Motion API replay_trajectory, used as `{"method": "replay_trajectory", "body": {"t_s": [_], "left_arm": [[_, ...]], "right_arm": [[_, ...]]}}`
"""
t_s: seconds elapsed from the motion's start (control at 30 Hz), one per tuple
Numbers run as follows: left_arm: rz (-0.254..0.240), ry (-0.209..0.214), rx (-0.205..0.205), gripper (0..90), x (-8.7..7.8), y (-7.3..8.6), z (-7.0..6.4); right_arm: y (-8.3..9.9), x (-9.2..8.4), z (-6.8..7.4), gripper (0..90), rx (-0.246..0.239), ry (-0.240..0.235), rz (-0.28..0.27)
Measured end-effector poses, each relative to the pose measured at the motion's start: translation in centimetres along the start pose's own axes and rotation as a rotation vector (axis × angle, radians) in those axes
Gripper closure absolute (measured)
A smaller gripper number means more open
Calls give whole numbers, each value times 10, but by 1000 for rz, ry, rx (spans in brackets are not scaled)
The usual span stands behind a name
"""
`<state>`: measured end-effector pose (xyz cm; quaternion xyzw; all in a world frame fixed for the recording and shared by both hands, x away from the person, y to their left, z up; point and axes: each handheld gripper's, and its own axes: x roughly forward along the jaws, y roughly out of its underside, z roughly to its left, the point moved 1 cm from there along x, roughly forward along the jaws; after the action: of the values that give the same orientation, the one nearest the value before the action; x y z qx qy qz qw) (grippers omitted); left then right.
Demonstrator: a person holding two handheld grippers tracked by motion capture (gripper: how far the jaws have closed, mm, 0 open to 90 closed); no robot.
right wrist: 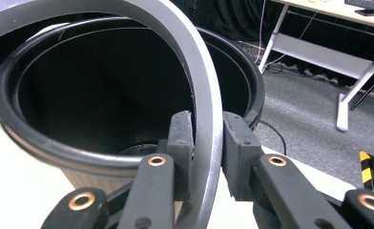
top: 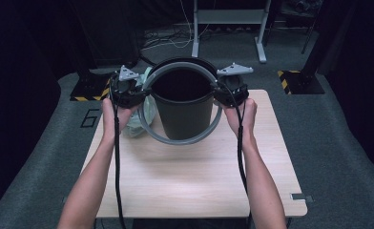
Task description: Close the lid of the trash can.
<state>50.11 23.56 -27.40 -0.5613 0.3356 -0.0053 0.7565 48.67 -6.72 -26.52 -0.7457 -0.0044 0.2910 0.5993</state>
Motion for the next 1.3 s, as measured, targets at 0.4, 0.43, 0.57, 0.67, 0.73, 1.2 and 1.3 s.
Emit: {"method": "replay_trajectory", "body": {"t_s": [0.4, 0.43, 0.57, 0.67, 0.73, 1.2, 1.3], "left_arm": [[54, 15, -5, 731, 18, -18, 13], [60, 16, -6, 731, 19, -19, 14], [71, 19, -1, 726, 23, -24, 17], [90, 13, 9, 721, 26, -29, 18], [100, 17, 5, 720, 30, -33, 20], [159, 6, -11, 672, 56, -41, 28], [168, -4, -10, 598, 58, -41, 29]], "right_arm": [[-13, 19, -16, 752, 48, -24, 43], [-14, 21, -17, 753, 49, -23, 46], [-19, 26, -22, 754, 65, -32, 53], [-23, 31, -27, 757, 82, -38, 70], [-25, 35, -30, 757, 93, -40, 78], [-36, 62, -43, 770, 140, -25, 169], [-37, 68, -46, 771, 152, -27, 186]]}}
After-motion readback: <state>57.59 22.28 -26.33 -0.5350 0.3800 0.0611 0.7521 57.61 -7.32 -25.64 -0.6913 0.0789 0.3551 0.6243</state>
